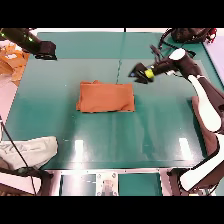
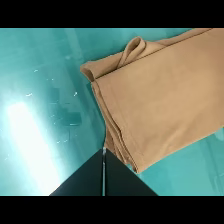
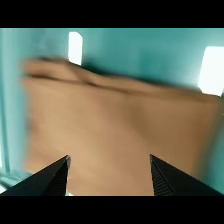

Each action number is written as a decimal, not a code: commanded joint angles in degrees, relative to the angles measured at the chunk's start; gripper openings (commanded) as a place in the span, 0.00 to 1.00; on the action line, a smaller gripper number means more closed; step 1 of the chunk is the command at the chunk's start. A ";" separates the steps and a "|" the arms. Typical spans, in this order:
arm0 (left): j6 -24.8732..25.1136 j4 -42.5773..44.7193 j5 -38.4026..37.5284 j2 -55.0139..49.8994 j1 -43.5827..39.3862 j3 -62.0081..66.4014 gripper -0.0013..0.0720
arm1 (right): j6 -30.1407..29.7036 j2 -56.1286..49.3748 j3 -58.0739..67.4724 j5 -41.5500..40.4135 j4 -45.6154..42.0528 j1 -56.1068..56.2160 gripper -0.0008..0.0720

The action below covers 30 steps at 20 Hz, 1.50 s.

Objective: Fold the shirts.

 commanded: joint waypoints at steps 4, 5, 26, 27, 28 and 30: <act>-0.83 0.04 0.20 0.04 0.04 0.07 0.05 | -13.31 0.24 -18.78 -5.62 7.10 -1.95 0.85; -1.01 0.00 0.17 0.04 0.04 0.07 0.05 | -14.58 -0.07 -20.35 -7.54 8.61 -0.55 0.85; -1.40 -0.11 -3.91 0.04 0.04 0.07 0.05 | -3.39 23.41 -3.41 -0.55 18.32 -34.56 0.03; -1.40 -0.11 -3.91 0.04 0.04 0.07 0.05 | -3.39 24.26 -3.41 -0.13 17.18 -38.60 0.03; -1.40 -0.11 -3.89 0.04 0.04 0.07 0.05 | -3.41 24.90 -3.41 0.50 16.48 -42.97 0.03; -1.40 -0.13 -3.82 0.04 0.04 0.04 0.05 | -3.45 25.07 -3.21 2.91 15.37 -50.75 0.03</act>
